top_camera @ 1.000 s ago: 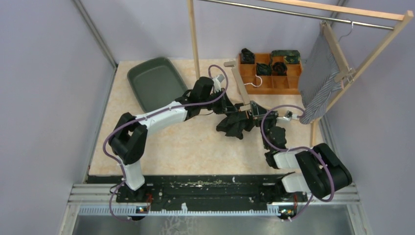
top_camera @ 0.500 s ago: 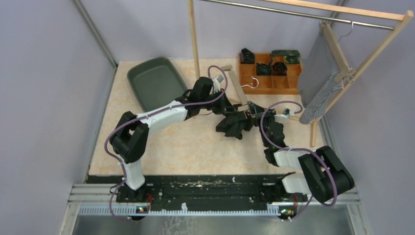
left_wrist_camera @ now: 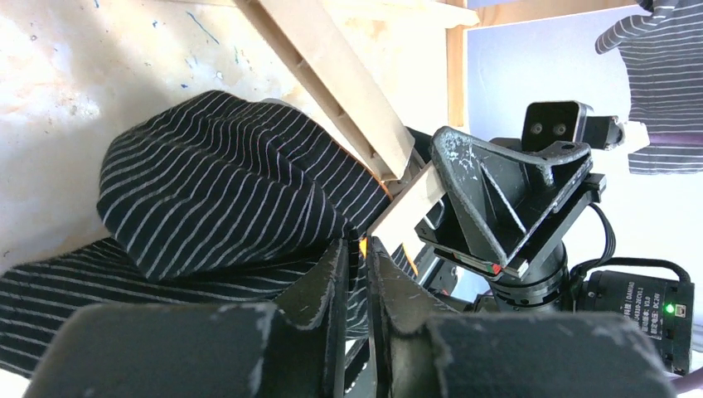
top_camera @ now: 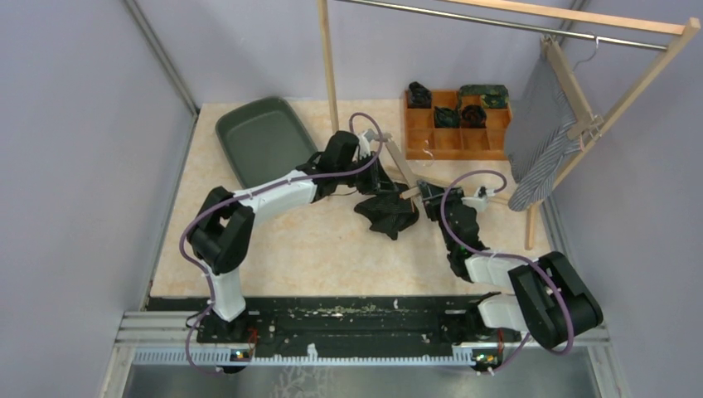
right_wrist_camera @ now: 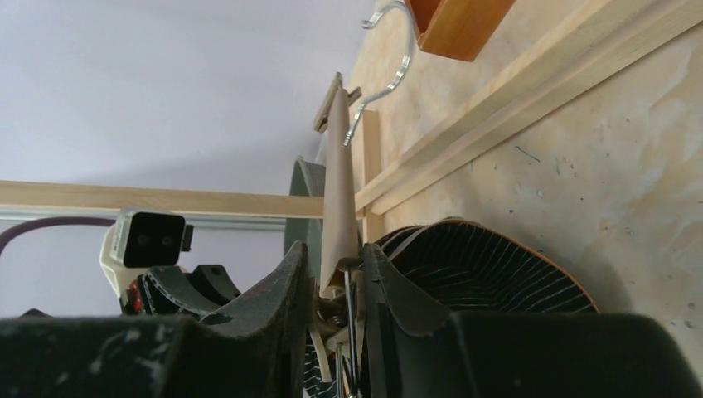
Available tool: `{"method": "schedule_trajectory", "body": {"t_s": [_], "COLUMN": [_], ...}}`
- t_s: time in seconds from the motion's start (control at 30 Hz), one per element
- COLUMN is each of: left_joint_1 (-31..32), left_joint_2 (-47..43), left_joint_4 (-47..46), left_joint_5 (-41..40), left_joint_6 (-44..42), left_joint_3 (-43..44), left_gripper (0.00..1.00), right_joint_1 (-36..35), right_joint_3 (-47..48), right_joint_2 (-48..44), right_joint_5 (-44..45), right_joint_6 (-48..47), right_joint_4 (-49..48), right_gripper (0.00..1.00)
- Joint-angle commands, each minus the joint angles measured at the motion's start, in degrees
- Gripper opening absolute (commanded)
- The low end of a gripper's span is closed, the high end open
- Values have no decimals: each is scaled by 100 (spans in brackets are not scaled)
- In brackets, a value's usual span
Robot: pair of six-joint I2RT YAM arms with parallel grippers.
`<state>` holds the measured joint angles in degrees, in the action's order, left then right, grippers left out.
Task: Clip the underwear to the hanger
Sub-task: Clamp the underwear onto the hanger.
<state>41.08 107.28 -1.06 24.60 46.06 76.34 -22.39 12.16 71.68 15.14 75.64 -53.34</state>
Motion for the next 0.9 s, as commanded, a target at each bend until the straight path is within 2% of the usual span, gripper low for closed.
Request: {"method": "schedule_trajectory", "body": {"t_s": [0.0,0.1,0.17,0.27,0.37,0.47,0.53,0.6,0.87], "left_joint_1": [-30,-28,-30,-60,-85,-96,-76,-53,330], "left_joint_2": [146,211,254,222,80,-161,-356,-554,-1133], "left_joint_4": [-178,-217,-209,-182,-132,-80,-156,-191,-143], "left_joint_5": [156,229,251,228,98,-117,-239,-312,-968], "left_joint_6": [12,48,55,53,1,-136,-321,-515,-1541], "left_joint_3": [-18,-26,-33,-43,-74,-139,-236,-339,-713], "left_gripper": [19,19,20,23,31,42,44,47,49], "right_joint_1": [-72,-73,-72,-72,-72,-72,-65,-64,-55], "right_joint_3": [269,253,258,260,260,260,269,273,304], "right_joint_2": [1,53,93,140,159,162,164,171,335], "right_joint_5": [-138,-152,-162,-188,-185,-173,-173,-161,-285], "right_joint_6": [20,39,55,65,73,83,81,83,121], "right_joint_4": [-259,-310,-323,-327,-256,-160,-106,-80,-301], "right_gripper": [26,26,31,45,54,73,80,82,82]}}
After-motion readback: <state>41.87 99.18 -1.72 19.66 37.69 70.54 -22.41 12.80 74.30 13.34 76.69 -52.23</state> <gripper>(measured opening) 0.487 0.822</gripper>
